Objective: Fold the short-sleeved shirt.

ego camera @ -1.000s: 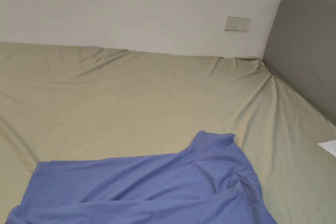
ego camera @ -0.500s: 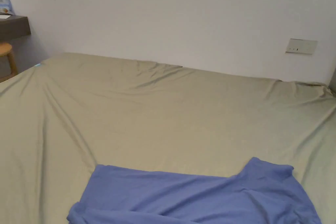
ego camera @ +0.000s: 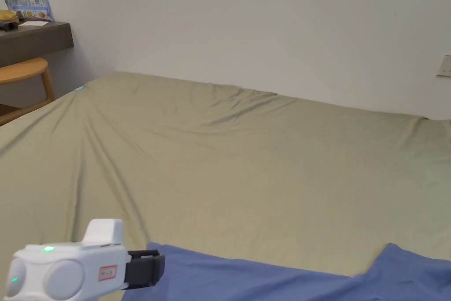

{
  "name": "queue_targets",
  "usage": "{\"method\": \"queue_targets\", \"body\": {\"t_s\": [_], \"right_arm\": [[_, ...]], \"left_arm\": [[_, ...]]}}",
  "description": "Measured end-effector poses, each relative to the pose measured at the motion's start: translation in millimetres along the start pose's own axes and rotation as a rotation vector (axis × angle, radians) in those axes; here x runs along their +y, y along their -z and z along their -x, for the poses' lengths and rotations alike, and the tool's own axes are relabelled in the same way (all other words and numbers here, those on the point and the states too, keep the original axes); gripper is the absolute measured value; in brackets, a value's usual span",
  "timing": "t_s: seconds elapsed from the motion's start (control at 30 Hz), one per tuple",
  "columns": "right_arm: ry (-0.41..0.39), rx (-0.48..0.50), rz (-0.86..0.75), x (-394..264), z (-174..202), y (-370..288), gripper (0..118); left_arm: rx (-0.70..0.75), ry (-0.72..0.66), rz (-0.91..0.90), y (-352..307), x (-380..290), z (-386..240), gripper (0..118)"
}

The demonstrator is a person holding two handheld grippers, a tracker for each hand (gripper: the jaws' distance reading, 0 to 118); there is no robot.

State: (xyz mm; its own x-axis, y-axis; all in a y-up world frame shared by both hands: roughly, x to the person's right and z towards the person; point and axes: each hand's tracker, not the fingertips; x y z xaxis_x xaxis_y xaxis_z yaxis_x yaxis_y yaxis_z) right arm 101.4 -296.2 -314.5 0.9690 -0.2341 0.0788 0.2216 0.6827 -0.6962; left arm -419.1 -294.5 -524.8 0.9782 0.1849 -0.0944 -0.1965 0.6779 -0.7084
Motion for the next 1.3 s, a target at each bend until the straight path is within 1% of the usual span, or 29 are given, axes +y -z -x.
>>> {"method": "queue_targets", "body": {"t_s": [0.13, 0.2, 0.3, 0.33, 0.37, 0.4, 0.43, 0.47, 0.5, 0.53, 0.57, 0.63, 0.7, 0.77, 0.83, 0.87, 0.93, 0.97, 1.0, 1.03, 1.07, 1.1, 1.13, 1.17, 1.2, 1.27, 1.3], "right_arm": [[-0.016, -0.009, 0.015, 12.2, 5.0, 11.4, 2], [-0.02, -0.008, 0.02, 17.5, 5.3, 16.1, 2], [-0.017, -0.004, 0.026, 23.8, 6.3, 21.5, 2], [-0.018, -0.004, 0.03, 25.4, 7.0, 23.1, 2], [-0.022, -0.005, 0.035, 26.5, 8.3, 24.5, 2], [-0.028, -0.006, 0.037, 27.0, 10.0, 25.2, 2], [-0.034, -0.004, 0.042, 27.6, 11.3, 25.5, 2], [-0.037, -0.002, 0.044, 26.8, 11.5, 26.2, 2], [-0.042, 0.004, 0.047, 26.6, 11.6, 26.5, 2], [-0.042, 0.009, 0.049, 26.7, 11.7, 26.9, 2], [-0.039, 0.019, 0.053, 27.3, 11.3, 28.1, 2], [-0.034, 0.034, 0.056, 29.4, 8.6, 31.8, 2], [-0.023, 0.041, 0.052, 37.1, 3.8, 33.8, 2], [-0.018, 0.041, 0.028, 49.3, -3.5, 36.3, 2], [-0.026, 0.006, -0.009, 66.6, -13.3, 42.3, 2], [-0.039, -0.03, -0.035, 79.0, -21.7, 48.7, 2], [-0.074, -0.067, -0.066, 98.8, -33.8, 63.9, 2], [-0.077, -0.091, -0.076, 111.6, -41.4, 75.0, 2], [-0.073, -0.087, -0.067, 123.3, -49.1, 87.6, 3], [-0.068, -0.083, -0.058, 137.3, -58.3, 103.1, 11], [-0.051, -0.088, -0.052, 149.9, -66.8, 118.0, 25], [-0.03, -0.088, -0.037, 161.0, -75.0, 132.5, 49], [0.014, -0.084, -0.002, 173.1, -85.5, 150.6, 66], [0.051, -0.084, 0.023, 182.2, -93.8, 166.3, 77], [0.085, -0.085, 0.042, 188.9, -100.3, 179.1, 82], [0.136, -0.111, 0.099, 199.5, -111.2, 206.3, 82], [0.131, -0.113, 0.1, 202.4, -113.5, 216.2, 82]], "left_arm": [[0.069, 0.036, 0.065, 62.3, 24.5, 0.2, 90], [0.081, 0.059, 0.075, 82.7, 29.2, -2.0, 86], [0.11, 0.091, 0.097, 104.7, 28.2, -1.4, 86], [0.124, 0.099, 0.125, 111.1, 27.0, -0.7, 82], [0.138, 0.097, 0.164, 116.3, 23.9, 0.0, 76], [0.13, 0.086, 0.201, 120.0, 19.1, 0.7, 74], [0.124, 0.084, 0.175, 116.5, 13.8, -0.8, 66], [0.131, 0.095, 0.093, 106.7, 10.8, -3.6, 47], [0.096, 0.097, 0.103, 102.0, 9.8, -4.7, 23], [0.082, 0.096, 0.117, 98.7, 8.8, -6.3, 13], [0.093, 0.102, 0.11, 92.3, 6.0, -8.9, 9], [0.067, 0.115, 0.105, 84.7, 5.4, -8.6, 7], [0.045, 0.074, 0.098, 76.1, 7.5, -7.3, 6], [-0.01, 0.03, 0.075, 64.7, 11.5, -4.0, 6], [-0.008, 0.027, 0.047, 50.3, 15.3, -3.7, 6], [-0.018, 0.029, 0.022, 41.2, 16.7, -3.4, 6], [-0.043, 0.023, 0.008, 31.8, 19.1, -2.8, 6], [-0.054, 0.019, 0.01, 26.4, 21.0, -5.6, 6], [-0.053, 0.018, 0.01, 24.5, 22.1, -6.5, 6], [-0.054, 0.02, 0.008, 24.7, 22.9, -8.0, 6], [-0.048, 0.031, 0.006, 25.8, 23.6, -10.0, 6], [-0.037, 0.038, 0.008, 27.6, 24.8, -13.2, 6], [-0.03, 0.04, 0.015, 30.6, 25.9, -15.3, 6], [-0.025, 0.043, 0.022, 33.2, 26.2, -16.5, 6], [-0.019, 0.045, 0.028, 35.4, 26.3, -17.5, 6], [-0.006, 0.053, 0.043, 41.0, 26.7, -21.2, 6], [0.0, 0.058, 0.049, 43.1, 26.5, -22.2, 6]]}}
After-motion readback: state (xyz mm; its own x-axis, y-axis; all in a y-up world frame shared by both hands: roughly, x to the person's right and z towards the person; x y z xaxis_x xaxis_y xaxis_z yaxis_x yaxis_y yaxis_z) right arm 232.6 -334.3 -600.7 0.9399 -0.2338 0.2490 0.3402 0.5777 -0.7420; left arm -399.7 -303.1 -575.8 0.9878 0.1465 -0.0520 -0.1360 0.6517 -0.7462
